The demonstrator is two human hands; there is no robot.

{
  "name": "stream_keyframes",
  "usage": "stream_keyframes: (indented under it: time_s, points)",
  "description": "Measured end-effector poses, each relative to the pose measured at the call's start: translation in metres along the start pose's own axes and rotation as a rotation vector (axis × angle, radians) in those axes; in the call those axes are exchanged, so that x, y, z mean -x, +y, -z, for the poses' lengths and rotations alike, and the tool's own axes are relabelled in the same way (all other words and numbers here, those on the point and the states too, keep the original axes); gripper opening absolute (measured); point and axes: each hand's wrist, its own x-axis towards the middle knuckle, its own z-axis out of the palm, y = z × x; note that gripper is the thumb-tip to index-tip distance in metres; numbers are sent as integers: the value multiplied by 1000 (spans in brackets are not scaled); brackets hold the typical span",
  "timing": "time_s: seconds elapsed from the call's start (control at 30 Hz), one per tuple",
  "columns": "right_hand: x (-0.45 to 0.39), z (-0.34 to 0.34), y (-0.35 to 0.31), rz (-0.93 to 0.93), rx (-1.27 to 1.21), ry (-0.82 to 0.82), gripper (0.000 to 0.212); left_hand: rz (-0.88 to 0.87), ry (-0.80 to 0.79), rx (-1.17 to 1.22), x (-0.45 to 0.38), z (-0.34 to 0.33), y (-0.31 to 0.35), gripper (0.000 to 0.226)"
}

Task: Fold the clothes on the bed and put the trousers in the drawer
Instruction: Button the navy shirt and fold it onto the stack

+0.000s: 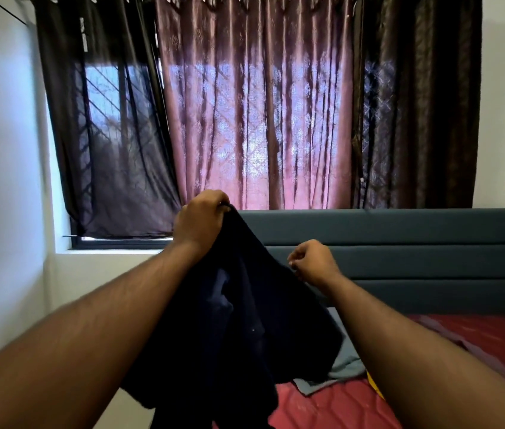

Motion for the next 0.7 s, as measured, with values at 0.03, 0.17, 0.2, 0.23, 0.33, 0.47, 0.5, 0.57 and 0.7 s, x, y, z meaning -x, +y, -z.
stream_keyframes:
  time_s: [0.03,0.17,0.2,0.23,0.33,0.47,0.5,0.57,0.7]
  points:
    - [-3,-1,3,13,-42,57,20,18,14,5,-3,1,-4,12]
    - [0,-3,-6,9,-381,-130,16,-24,32,-78,-14,5,-19,10]
    - [3,-9,-10,5,-454,-210,31,-56,20,-109,-16,6,-19,11]
    - [6,-17,-15,12,-489,-280,44,-97,7,-143,-18,6,-17,11]
    - [10,-43,-25,20,-485,-385,55,-229,20,-245,-22,7,-17,14]
    - [7,-49,-28,26,-445,-437,12,-273,115,-323,-23,15,-30,13]
    - [6,-49,-28,36,-418,-445,2,-250,121,-340,-23,18,-34,11]
    - [4,-50,-24,30,-411,-426,5,-168,117,-345,-23,18,-39,12]
    - [7,-55,-20,-23,-518,-492,22,64,117,-166,-20,10,-35,12]
